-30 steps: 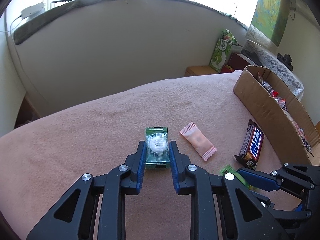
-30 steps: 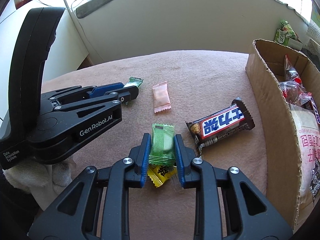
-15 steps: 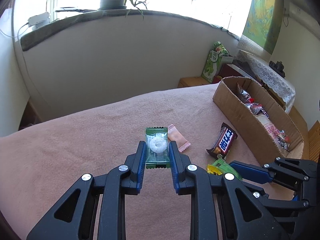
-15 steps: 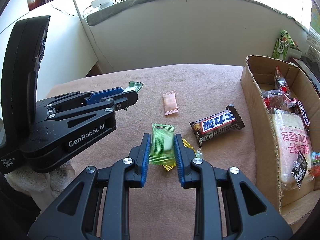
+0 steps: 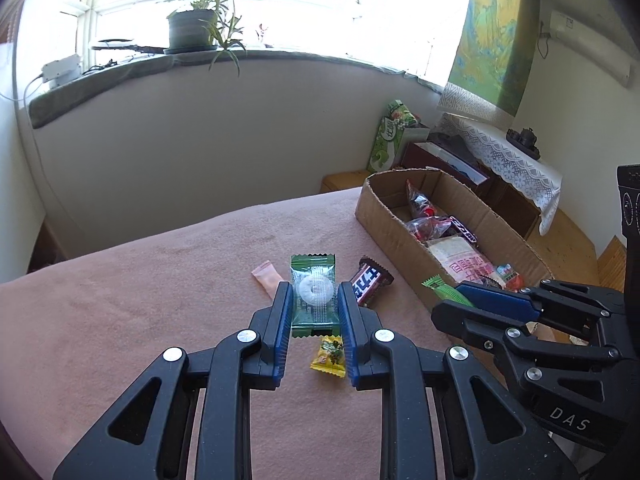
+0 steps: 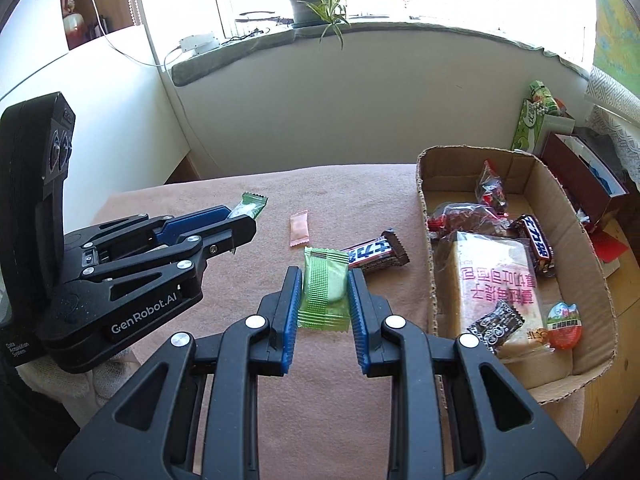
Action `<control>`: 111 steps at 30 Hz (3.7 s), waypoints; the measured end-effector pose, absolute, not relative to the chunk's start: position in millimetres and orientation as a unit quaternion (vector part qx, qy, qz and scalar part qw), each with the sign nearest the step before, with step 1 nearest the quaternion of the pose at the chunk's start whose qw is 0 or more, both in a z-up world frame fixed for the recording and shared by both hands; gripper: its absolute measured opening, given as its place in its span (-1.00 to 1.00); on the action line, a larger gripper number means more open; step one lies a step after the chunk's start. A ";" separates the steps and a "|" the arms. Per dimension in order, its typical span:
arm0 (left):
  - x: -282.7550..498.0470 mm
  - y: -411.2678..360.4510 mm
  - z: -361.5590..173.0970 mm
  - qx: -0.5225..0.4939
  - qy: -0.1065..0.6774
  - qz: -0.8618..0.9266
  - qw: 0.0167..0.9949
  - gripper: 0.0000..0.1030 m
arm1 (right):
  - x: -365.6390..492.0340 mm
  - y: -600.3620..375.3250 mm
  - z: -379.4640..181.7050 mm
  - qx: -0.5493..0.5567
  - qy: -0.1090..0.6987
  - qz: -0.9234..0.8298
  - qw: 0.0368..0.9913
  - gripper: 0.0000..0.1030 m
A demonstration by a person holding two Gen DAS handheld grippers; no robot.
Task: Organize snacks
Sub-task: 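Carry both green packets over the cardboard box, then open the left gripper then the right gripper, dropping the packets into the box, then move both grippers back toward the yellow candy and chocolate bar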
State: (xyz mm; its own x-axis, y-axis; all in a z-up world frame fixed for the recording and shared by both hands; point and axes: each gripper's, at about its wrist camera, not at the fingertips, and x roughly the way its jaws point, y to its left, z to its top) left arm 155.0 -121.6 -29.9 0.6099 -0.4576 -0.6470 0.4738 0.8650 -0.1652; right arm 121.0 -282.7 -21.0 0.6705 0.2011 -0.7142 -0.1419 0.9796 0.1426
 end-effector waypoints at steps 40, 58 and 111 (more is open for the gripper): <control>121.8 -269.7 -26.3 0.034 0.372 -0.374 0.849 -0.59 | 176.7 -442.2 -17.4 0.045 0.412 0.002 0.910 -0.53; 122.2 -282.5 -25.8 0.044 0.372 -0.378 0.847 -0.12 | 181.8 -445.0 -22.5 0.033 0.408 -0.012 0.912 0.42; 171.1 -74.2 -39.8 -0.063 0.386 -0.209 0.896 -0.09 | 109.6 -311.1 -4.5 0.028 0.376 0.093 0.921 0.63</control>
